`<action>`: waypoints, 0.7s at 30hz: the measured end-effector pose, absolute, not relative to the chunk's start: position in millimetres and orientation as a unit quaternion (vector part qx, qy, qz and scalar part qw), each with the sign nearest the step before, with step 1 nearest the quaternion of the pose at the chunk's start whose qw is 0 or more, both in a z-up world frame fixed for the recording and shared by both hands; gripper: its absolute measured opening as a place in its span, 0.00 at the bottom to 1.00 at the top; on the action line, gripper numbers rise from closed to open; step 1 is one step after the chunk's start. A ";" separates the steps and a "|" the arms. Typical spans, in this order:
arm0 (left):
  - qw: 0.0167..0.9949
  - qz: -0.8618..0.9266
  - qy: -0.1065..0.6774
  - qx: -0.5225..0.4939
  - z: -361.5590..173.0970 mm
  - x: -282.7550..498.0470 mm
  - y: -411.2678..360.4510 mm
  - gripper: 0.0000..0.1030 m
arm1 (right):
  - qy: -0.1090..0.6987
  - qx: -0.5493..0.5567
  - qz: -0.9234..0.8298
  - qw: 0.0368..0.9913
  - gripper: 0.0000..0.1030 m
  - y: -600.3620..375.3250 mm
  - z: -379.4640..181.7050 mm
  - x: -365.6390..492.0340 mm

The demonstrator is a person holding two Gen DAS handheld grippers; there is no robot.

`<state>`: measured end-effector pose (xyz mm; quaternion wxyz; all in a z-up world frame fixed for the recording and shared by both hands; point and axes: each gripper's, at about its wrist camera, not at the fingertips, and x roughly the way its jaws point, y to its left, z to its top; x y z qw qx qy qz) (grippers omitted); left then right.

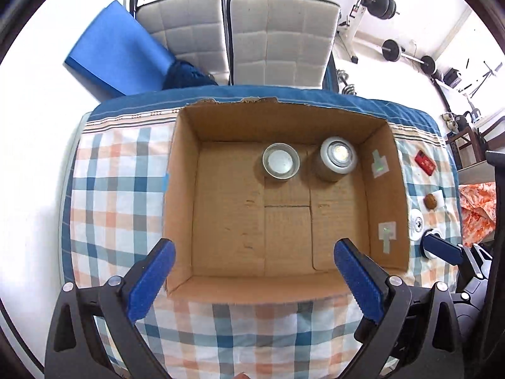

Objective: Organize rigid objects
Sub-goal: 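Lift both open tools out of the box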

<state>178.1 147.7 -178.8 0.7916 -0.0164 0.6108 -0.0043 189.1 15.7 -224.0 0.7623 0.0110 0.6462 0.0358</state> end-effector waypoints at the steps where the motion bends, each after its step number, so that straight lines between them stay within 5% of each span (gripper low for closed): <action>1: 0.793 -0.004 0.609 -0.017 -175.5 173.6 147.4 1.00 | 0.643 0.012 0.037 0.765 1.00 17.0 -219.1 182.6; 12: 0.811 -0.010 0.584 -0.023 -136.0 143.9 119.3 1.00 | 0.628 0.043 0.069 0.774 1.00 -18.0 -184.5 144.3; 21: 0.804 -0.079 0.589 0.014 -152.7 165.2 -11.7 1.00 | 0.628 0.087 -0.047 0.772 1.00 -171.4 -188.0 129.9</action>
